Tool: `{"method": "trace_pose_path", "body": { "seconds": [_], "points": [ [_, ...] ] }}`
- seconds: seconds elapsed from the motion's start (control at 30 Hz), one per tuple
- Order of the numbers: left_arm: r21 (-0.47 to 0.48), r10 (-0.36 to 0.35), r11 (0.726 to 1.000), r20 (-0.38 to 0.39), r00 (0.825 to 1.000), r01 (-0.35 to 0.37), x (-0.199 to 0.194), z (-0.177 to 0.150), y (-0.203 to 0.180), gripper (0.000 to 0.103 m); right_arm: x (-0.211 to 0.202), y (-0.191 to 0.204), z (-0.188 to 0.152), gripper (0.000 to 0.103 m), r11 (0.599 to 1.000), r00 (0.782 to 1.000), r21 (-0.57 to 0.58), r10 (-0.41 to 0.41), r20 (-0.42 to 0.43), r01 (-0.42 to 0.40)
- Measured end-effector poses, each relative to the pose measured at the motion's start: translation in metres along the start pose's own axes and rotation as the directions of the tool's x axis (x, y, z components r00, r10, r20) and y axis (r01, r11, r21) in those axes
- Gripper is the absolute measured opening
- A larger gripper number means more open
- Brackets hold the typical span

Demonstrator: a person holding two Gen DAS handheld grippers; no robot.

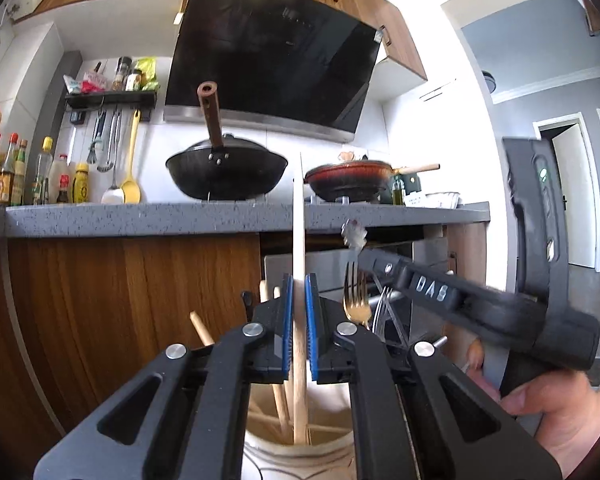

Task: Organize utensils
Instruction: 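Lift and carry chopstick over tall pot with left while right carries spoon over small pot, then release chopstick into tall pot with left while right releases spoon into small pot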

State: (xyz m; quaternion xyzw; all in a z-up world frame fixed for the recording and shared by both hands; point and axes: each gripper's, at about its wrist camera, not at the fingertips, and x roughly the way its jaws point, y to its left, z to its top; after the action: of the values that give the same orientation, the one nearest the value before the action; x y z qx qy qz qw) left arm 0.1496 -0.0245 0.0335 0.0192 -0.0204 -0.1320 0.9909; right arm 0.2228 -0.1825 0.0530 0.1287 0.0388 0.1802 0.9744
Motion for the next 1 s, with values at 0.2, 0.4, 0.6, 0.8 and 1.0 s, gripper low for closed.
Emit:
{"method": "trace_pose_path", "body": {
  "seconds": [0.2, 0.4, 0.6, 0.8, 1.0],
  "points": [
    [-0.024, -0.008, 1.0, -0.035, 0.999, 0.007, -0.001, -0.004, 0.009, 0.006, 0.002, -0.002, 0.0, 0.004, 1.0, 1.0, -0.003, -0.014, 0.007, 0.014],
    [-0.047, -0.018, 0.999, -0.069, 0.997, 0.015, -0.003, -0.008, 0.018, 0.006, 0.006, 0.0, -0.002, 0.004, 0.999, 0.999, -0.029, -0.042, 0.014, 0.043],
    [-0.047, -0.027, 0.999, -0.078, 0.997, 0.023, -0.005, -0.011, 0.02, 0.006, 0.008, 0.0, -0.005, 0.004, 0.996, 0.998, -0.051, -0.065, 0.019, 0.066],
    [-0.05, -0.038, 0.998, -0.084, 0.996, 0.034, -0.006, -0.011, 0.021, 0.006, 0.009, 0.001, -0.008, 0.004, 0.994, 0.997, -0.075, -0.076, 0.014, 0.077],
    [-0.068, -0.035, 0.997, -0.103, 0.994, 0.029, -0.004, -0.01, 0.027, 0.006, -0.004, -0.004, -0.017, 0.004, 0.994, 0.995, -0.072, -0.088, -0.04, 0.085]
  ]
}}
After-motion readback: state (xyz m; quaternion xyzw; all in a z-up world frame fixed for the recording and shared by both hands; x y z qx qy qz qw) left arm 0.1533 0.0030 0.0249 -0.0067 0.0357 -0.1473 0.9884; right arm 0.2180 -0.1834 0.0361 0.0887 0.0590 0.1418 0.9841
